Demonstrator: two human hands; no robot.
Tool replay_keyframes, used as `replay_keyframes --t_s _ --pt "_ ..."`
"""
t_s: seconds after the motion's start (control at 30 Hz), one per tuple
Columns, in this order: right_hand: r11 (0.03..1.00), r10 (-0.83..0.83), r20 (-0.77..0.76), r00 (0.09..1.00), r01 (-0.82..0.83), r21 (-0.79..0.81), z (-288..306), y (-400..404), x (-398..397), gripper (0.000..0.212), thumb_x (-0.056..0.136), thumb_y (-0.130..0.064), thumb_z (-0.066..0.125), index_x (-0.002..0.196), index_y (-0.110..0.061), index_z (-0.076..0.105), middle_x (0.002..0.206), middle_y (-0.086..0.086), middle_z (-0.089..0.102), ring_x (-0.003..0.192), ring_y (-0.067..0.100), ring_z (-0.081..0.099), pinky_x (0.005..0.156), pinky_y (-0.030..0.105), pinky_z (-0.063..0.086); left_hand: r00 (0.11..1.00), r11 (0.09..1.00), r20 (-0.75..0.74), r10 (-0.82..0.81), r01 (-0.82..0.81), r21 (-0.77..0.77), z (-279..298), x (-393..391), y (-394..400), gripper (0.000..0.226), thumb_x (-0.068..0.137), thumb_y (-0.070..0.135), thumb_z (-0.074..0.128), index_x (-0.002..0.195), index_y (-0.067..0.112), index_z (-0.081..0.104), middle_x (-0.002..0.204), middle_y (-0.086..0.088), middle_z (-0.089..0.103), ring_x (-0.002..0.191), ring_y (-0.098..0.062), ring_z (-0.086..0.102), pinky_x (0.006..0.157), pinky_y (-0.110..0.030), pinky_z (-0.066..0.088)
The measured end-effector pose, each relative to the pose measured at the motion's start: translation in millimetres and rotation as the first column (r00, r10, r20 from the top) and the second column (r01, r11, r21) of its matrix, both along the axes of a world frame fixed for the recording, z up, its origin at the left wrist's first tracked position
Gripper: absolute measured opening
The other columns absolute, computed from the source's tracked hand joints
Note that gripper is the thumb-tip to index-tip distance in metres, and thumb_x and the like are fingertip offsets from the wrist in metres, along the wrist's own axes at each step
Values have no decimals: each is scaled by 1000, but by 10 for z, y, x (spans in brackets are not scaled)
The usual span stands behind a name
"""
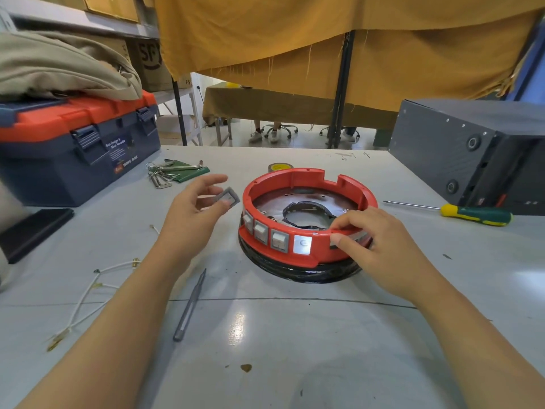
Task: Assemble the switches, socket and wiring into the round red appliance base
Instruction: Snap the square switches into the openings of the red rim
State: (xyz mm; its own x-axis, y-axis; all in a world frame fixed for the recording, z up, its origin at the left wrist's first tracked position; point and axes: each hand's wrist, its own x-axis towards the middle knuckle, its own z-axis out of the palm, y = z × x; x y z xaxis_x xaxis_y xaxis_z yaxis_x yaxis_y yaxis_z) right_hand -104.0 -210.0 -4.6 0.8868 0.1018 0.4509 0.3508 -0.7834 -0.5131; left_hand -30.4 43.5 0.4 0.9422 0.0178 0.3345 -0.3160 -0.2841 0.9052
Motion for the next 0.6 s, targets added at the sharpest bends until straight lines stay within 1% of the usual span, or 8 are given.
replay_keyframes --t_s 0.07,0.13,0.23,0.3,0.37,0.43,0.53,0.6 --pt "1000 -1 2 1000 1 -3 -4 8 3 5 86 -25 62 87 -30 63 88 -23 57 96 10 48 94 28 33 991 986 -13 -131 129 -109 63 -90 -41 30 88 10 61 106 34 65 98 4 65 93 -14 65 82 -25 49" --pt "1000 2 -4 1000 -2 -3 -3 8 7 7 86 -25 61 87 -32 61 88 -23 57 96 9 47 95 28 34 969 957 -4 -247 243 -158 97 -163 -81 32 87 6 60 102 33 69 97 2 68 97 -16 66 88 -31 51" --pt "1000 11 -26 1000 -11 1 10 -2 6 9 87 -27 60 88 -35 59 92 -19 59 99 9 47 96 27 33 933 920 4 -359 355 -167 133 -243 -138 29 85 6 63 96 31 70 97 3 68 93 -13 68 75 -24 55" --pt "1000 10 -38 999 -10 -10 15 -4 6 10 87 -28 60 89 -37 59 96 -15 61 101 9 47 96 27 33 907 893 14 -421 417 -172 146 -294 -171 21 79 12 67 95 25 69 95 -1 66 88 -11 68 68 -20 54" --pt "1000 2 -38 999 -2 -13 22 9 -3 10 87 -30 61 93 -38 58 98 -15 60 102 7 46 97 27 32 890 880 10 -456 453 -146 147 -340 -197 20 73 22 68 94 26 69 97 -1 67 91 -9 68 66 -18 54" --pt "1000 1 -22 1000 -1 -19 29 35 -19 11 87 -31 61 97 -35 60 96 -20 57 99 -3 43 102 29 29 871 865 7 -492 489 -110 141 -371 -230 20 72 25 71 91 29 70 99 3 69 94 -11 68 67 -18 54" --pt "999 22 65 998 -20 -32 40 118 -56 14 86 -33 64 99 -31 62 97 -24 57 100 -11 42 111 34 20 825 819 21 -565 564 -101 120 -420 -286 19 73 18 74 90 26 70 93 0 72 83 -17 71 69 -19 53" --pt "999 49 126 991 -51 16 69 183 -94 14 84 -40 62 97 -36 61 96 -27 57 101 -9 45 108 31 23 808 804 16 -589 588 -85 99 -441 -319 20 74 17 73 92 22 70 93 -6 71 78 -20 71 68 -21 53"
